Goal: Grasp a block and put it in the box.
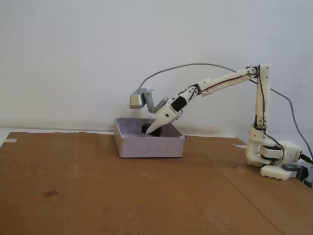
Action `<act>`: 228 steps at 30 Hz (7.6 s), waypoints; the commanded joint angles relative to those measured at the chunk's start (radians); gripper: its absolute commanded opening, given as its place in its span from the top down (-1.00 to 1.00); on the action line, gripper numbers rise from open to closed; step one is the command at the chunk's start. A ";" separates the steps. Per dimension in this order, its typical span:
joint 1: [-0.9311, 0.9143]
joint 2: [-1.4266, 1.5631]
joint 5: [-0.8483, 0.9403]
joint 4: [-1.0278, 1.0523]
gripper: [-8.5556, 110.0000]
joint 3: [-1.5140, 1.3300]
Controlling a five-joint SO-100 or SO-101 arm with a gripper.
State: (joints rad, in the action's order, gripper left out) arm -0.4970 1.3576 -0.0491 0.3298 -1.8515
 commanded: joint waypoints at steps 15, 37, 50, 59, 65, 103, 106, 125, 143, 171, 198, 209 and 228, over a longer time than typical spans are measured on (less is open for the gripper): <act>-0.005 0.101 0.005 -0.057 0.51 0.031; 0.038 0.121 0.009 -0.057 0.69 0.087; 0.098 0.123 0.009 -0.051 0.86 0.235; 0.141 0.121 0.011 -0.043 0.86 0.298; 0.166 0.121 0.009 -0.043 0.86 0.298; 0.407 0.729 0.009 0.163 0.86 -0.112; 0.426 0.801 0.009 0.156 0.86 -0.184; 0.459 1.281 -0.005 0.155 0.85 -0.672; 0.508 1.621 -0.005 0.155 0.85 -0.996; 0.561 1.916 -0.005 0.155 0.85 -1.256; 0.578 1.953 -0.005 0.551 0.85 -1.299; 0.571 1.953 -0.006 0.784 0.86 -1.299; 0.568 1.953 -0.029 1.103 0.85 -1.299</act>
State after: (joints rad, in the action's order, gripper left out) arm 0.0828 3.3088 -0.0445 1.2870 -3.1078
